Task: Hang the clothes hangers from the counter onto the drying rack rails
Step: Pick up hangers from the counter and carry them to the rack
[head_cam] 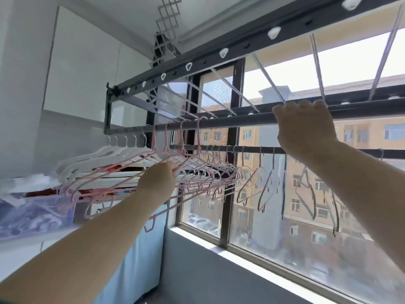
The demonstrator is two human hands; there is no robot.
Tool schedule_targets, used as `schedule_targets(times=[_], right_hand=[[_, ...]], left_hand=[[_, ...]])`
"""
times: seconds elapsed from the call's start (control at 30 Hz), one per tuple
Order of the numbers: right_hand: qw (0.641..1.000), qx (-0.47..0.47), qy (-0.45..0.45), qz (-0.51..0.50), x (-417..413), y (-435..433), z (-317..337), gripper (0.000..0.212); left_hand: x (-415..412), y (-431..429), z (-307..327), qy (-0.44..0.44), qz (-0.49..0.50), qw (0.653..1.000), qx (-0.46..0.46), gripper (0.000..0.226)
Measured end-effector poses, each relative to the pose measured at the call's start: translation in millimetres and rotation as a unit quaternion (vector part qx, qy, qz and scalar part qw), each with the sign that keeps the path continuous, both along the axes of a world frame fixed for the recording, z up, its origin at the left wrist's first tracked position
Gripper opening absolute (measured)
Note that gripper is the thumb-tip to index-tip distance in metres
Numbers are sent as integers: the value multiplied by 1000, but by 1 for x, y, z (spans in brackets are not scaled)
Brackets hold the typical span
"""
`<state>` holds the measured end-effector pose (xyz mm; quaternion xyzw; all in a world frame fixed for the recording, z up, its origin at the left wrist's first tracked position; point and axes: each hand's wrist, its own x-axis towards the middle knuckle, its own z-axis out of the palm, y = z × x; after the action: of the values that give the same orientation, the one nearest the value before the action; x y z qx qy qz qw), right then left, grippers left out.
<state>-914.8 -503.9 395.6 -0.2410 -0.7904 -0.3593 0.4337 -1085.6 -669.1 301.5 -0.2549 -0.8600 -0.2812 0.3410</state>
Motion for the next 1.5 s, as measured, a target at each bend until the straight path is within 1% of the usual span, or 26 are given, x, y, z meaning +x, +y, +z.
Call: schedule_targets(times=[0.17,0.27,0.3,0.37,0.43,0.5,0.53,0.57,0.67,0.7,0.8,0.87,0.93,0.97,1.0,1.03,1.07,1.13,1.17,1.2,1.23,1.3,1.33,1.43,1.5], right_hand=[[1000,-10,13,-18,-4,-5,-5,40],[999,-10,37,-10,-7,-5,-8,43],[999,0,50,1,-9,-4,-11,44],[992,55,102,49,-15,2,-20,45],[973,130,154,109,-18,7,-33,43],[970,152,148,118,-17,9,-51,41],[973,143,139,117,-14,8,-60,41],[977,127,125,115,-11,8,-71,42],[992,74,69,80,10,13,-105,47],[994,60,53,68,20,17,-116,49],[999,16,24,23,63,30,-148,51],[1000,-10,10,-21,98,42,-168,51],[998,-25,2,-66,140,57,-186,47],[996,-41,-2,-79,163,64,-194,41],[994,-63,-4,-93,187,68,-200,33],[990,-94,-3,-108,214,72,-206,26],[983,-131,-2,-126,240,75,-214,22],[964,-214,8,-160,297,80,-227,23],[948,-267,25,-170,327,81,-233,22],[929,-325,53,-167,358,82,-238,16],[904,-381,69,-180,389,84,-245,15],[862,-457,102,-193,453,84,-261,25],[845,-479,114,-209,484,83,-268,26],[814,-487,170,-268,575,73,-285,27],[788,-503,192,-299,612,69,-293,27]], left_hand=[[1,-11,-3,-2,-14,1000,-8,29],[9,-17,-3,6,-22,1000,-11,34],[11,-19,-3,23,-32,999,-7,38],[15,-22,-4,96,-52,994,11,42],[20,-23,-10,187,-106,976,40,35],[29,-19,-21,247,-166,952,68,27],[35,-15,-29,246,-202,945,73,29],[42,-10,-39,225,-242,941,75,30],[65,14,-63,77,-340,933,94,33],[68,25,-75,45,-362,926,101,35],[89,61,-105,-16,-432,895,115,46],[112,86,-124,-68,-456,880,112,54],[143,111,-141,-119,-477,866,97,57],[161,121,-148,-142,-489,857,76,55],[179,131,-154,-162,-496,852,48,47],[200,140,-158,-174,-497,850,16,33],[219,151,-164,-178,-505,844,-12,25],[258,174,-179,-173,-521,835,-45,60],[279,185,-184,-180,-519,833,-69,71],[301,197,-189,-184,-528,824,-90,67],[326,208,-192,-177,-540,816,-111,53],[384,229,-201,-162,-543,809,-155,25],[411,243,-207,-139,-546,808,-169,22],[504,273,-220,-121,-584,778,-198,23],[543,281,-225,-117,-601,761,-215,23]])
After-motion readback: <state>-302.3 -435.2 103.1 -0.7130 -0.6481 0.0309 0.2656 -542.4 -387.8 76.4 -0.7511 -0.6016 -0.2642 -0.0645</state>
